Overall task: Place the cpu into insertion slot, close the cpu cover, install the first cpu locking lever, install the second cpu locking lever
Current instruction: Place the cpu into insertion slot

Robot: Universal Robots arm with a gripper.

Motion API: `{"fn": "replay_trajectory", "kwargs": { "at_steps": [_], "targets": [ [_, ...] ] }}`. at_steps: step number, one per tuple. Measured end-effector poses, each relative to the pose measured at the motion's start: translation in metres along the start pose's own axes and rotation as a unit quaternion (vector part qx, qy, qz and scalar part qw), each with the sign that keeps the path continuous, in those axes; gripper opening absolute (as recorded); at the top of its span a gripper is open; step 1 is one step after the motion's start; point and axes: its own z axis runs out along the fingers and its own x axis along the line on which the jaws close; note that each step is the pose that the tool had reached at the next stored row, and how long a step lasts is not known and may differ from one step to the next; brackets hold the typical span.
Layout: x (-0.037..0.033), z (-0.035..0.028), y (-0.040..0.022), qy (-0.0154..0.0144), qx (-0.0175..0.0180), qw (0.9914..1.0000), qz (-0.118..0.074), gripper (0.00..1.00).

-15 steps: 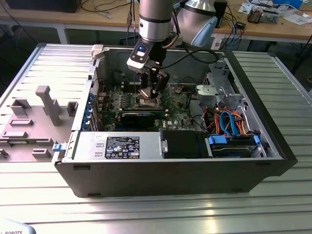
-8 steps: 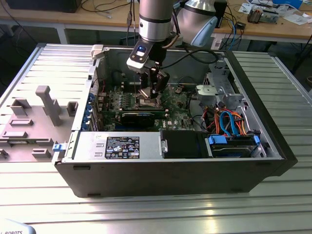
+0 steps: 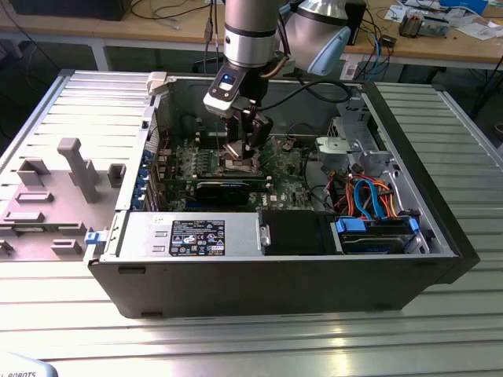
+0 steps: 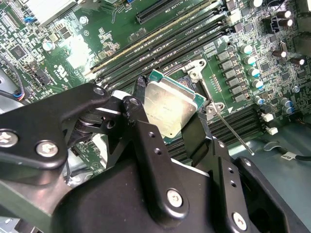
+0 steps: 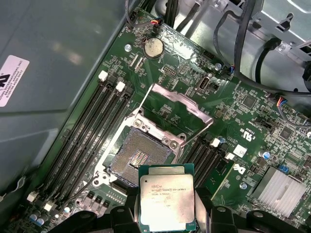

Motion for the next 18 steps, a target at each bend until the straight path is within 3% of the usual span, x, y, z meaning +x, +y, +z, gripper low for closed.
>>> {"fn": "replay_trajectory", "kwargs": {
  "at_steps": [18],
  "targets": [
    [0.0, 0.0001, 0.0, 0.0004, 0.0007, 0.99995, 0.01, 0.55]
  ]
}}
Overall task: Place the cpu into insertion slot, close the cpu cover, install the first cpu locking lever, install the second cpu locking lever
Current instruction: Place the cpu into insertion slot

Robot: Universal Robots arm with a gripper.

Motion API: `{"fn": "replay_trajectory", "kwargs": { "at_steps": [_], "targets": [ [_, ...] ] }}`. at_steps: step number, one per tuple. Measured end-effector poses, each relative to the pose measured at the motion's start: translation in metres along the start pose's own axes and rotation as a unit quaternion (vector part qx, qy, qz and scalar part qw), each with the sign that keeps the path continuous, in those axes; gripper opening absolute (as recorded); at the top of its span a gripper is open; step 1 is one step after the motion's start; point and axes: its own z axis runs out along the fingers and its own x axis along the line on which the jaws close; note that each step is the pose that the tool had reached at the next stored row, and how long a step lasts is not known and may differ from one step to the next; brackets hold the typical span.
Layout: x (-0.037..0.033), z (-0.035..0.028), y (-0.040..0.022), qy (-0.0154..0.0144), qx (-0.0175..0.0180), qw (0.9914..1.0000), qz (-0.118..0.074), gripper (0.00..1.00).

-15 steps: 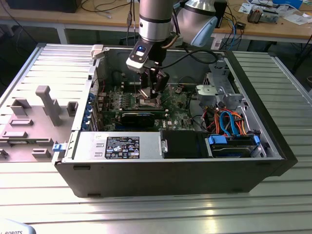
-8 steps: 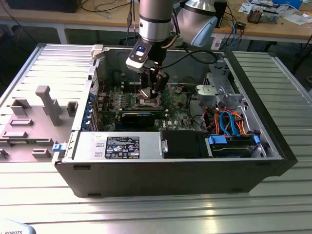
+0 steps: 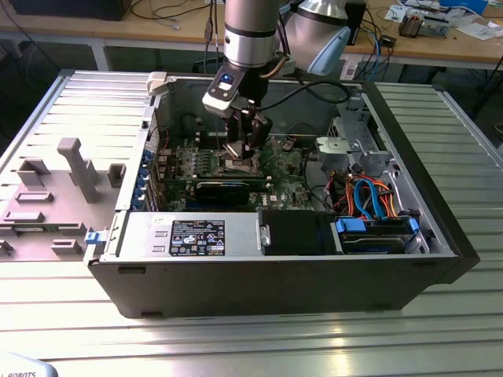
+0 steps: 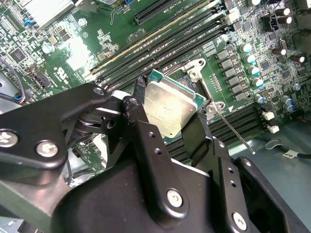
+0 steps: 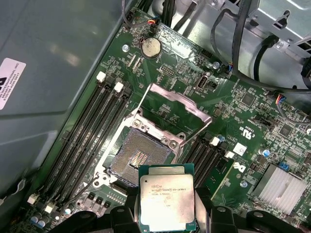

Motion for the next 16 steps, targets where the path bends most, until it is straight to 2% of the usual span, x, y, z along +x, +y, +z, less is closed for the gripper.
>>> {"fn": "replay_trajectory", "kwargs": {
  "at_steps": [16],
  "targets": [
    [0.0, 0.0001, 0.0, 0.0004, 0.0005, 0.99996, 0.008, 0.55]
  ]
}}
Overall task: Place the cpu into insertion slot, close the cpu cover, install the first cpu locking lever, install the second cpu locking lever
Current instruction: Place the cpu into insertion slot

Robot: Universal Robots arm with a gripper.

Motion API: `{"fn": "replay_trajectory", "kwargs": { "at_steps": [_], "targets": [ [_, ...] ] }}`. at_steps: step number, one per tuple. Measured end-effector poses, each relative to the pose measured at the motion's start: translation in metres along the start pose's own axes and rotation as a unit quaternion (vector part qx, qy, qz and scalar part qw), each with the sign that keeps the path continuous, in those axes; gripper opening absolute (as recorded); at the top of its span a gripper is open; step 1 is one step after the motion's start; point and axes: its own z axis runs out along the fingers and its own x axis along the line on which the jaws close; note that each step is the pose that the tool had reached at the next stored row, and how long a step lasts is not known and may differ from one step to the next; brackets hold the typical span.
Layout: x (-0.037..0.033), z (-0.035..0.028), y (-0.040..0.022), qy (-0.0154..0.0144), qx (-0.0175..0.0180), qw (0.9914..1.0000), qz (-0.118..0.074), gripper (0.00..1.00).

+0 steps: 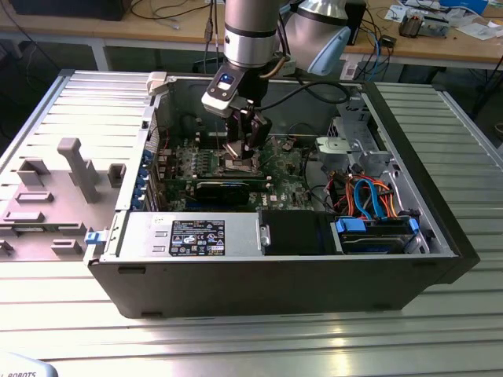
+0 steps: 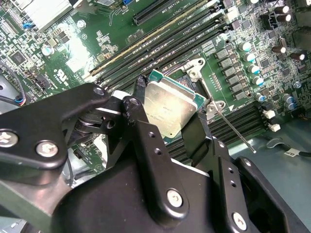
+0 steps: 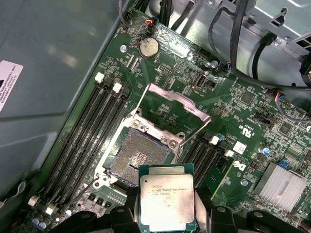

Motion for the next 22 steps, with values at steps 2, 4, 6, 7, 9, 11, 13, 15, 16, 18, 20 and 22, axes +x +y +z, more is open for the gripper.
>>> {"fn": "replay_trajectory", "kwargs": {
  "at_steps": [2, 4, 6, 7, 9, 11, 13, 15, 16, 18, 20, 22],
  "targets": [
    [0.0, 0.0, 0.0, 0.0001, 0.0001, 1.0, 0.001, 0.55],
    [0.0, 0.0, 0.0, 0.0001, 0.0001, 1.0, 0.002, 0.55],
    [0.0, 0.0, 0.0, 0.0001, 0.0002, 1.0, 0.003, 0.55],
    [0.0, 0.0001, 0.0, 0.0002, 0.0002, 0.99999, 0.003, 0.55],
    [0.0, 0.0001, 0.0, 0.0002, 0.0003, 0.99999, 0.004, 0.55],
    [0.0, 0.0001, 0.0, 0.0003, 0.0004, 0.99999, 0.005, 0.55],
    [0.0, 0.0001, 0.0, 0.0003, 0.0005, 0.99997, 0.007, 0.55],
    [0.0, 0.0001, 0.0, 0.0004, 0.0006, 0.99996, 0.008, 0.55],
    [0.0, 0.0001, 0.0, 0.0004, 0.0006, 0.99996, 0.009, 0.55],
    [0.0, 0.0001, 0.0, 0.0005, 0.0007, 0.99994, 0.011, 0.55],
    [0.0, 0.0002, 0.0, 0.0006, 0.0008, 0.99992, 0.012, 0.55],
    [0.0, 0.0002, 0.0, 0.0007, 0.001, 0.9999, 0.014, 0.55]
  ]
}}
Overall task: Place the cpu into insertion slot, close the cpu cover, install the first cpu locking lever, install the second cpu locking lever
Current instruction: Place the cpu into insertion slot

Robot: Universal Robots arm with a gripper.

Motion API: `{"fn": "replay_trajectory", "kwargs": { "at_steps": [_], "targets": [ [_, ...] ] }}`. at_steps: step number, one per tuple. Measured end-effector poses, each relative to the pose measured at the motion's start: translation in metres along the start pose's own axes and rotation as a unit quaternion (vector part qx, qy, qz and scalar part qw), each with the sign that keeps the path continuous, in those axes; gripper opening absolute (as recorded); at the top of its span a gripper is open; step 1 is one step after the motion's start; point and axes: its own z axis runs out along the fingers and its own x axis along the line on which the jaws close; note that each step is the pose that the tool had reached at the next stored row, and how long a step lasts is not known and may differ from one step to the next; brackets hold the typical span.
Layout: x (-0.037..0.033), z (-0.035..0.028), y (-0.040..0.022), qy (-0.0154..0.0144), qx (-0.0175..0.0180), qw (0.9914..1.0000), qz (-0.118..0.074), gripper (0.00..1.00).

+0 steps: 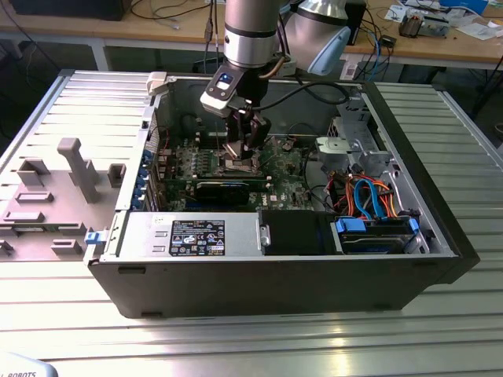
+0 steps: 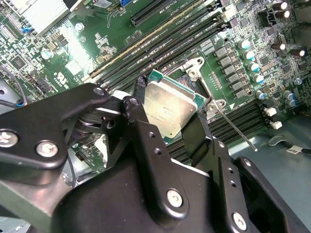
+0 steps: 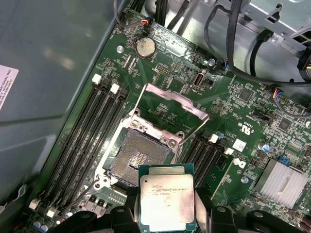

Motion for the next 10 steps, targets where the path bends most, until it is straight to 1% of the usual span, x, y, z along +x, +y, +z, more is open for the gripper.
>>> {"fn": "replay_trajectory", "kwargs": {
  "at_steps": [10],
  "targets": [
    [0.0, 0.0001, 0.0, 0.0002, 0.0003, 0.99999, 0.005, 0.55]
  ]
}}
